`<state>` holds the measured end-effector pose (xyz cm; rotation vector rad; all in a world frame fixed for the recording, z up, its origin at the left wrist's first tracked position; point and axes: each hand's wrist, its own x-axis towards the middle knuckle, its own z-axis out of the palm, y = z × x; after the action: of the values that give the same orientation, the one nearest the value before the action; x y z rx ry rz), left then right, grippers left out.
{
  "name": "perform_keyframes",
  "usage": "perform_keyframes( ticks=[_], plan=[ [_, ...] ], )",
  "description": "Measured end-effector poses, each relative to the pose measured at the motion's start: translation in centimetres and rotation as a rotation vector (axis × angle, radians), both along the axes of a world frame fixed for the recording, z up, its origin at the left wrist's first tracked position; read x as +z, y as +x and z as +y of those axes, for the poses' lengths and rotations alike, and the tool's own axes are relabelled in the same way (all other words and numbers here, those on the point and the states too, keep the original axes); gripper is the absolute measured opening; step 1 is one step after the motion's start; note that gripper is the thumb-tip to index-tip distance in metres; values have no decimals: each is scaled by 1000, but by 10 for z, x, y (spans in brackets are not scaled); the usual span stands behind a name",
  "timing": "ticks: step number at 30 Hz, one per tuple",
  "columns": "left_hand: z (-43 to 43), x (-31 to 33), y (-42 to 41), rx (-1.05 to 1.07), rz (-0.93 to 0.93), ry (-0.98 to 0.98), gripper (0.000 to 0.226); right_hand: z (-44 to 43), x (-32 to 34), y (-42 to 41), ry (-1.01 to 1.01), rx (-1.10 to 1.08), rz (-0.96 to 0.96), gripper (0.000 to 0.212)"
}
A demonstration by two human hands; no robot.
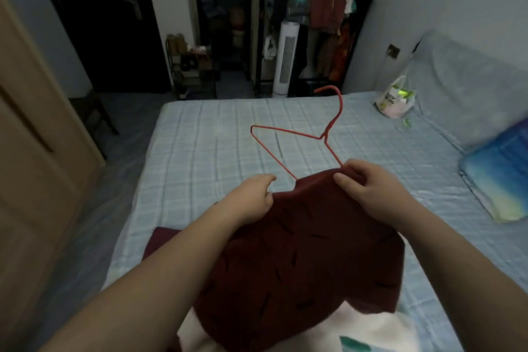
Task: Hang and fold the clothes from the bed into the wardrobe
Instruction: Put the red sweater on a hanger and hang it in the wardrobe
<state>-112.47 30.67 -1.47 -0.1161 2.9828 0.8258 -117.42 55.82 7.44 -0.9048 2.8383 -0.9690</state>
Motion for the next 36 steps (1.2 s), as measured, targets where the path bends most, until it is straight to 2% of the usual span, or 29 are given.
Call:
perform_keyframes(
  ticks=[5,10,13,20,22,25,30,32,36],
  plan=[
    [70,-22,-12,5,-69,140,57,63,-26,-14,26,82,-61,18],
    [143,-72,-32,-60,-271,181,63,140,-87,-29,47,62,-192,21],
    [192,-98,-41,-178,-386,183,67,187,-123,-31,48,39,-274,19],
    [276,-178,-55,-351,-597,41,50,270,-216,-15,43,-65,-441,15],
    [288,-191,-57,-356,-598,7,36,287,-241,-6,46,-123,-487,16],
    [293,-210,-57,-340,-549,-77,26,304,-268,7,31,-201,-553,16],
    [292,-225,-50,-253,-507,-275,25,317,-296,22,38,-220,-634,6],
    [285,-225,-44,-178,-480,-329,25,316,-302,23,80,-201,-645,13],
    [259,-218,-32,15,-393,-287,23,306,-296,22,112,-140,-638,19]
  ],
)
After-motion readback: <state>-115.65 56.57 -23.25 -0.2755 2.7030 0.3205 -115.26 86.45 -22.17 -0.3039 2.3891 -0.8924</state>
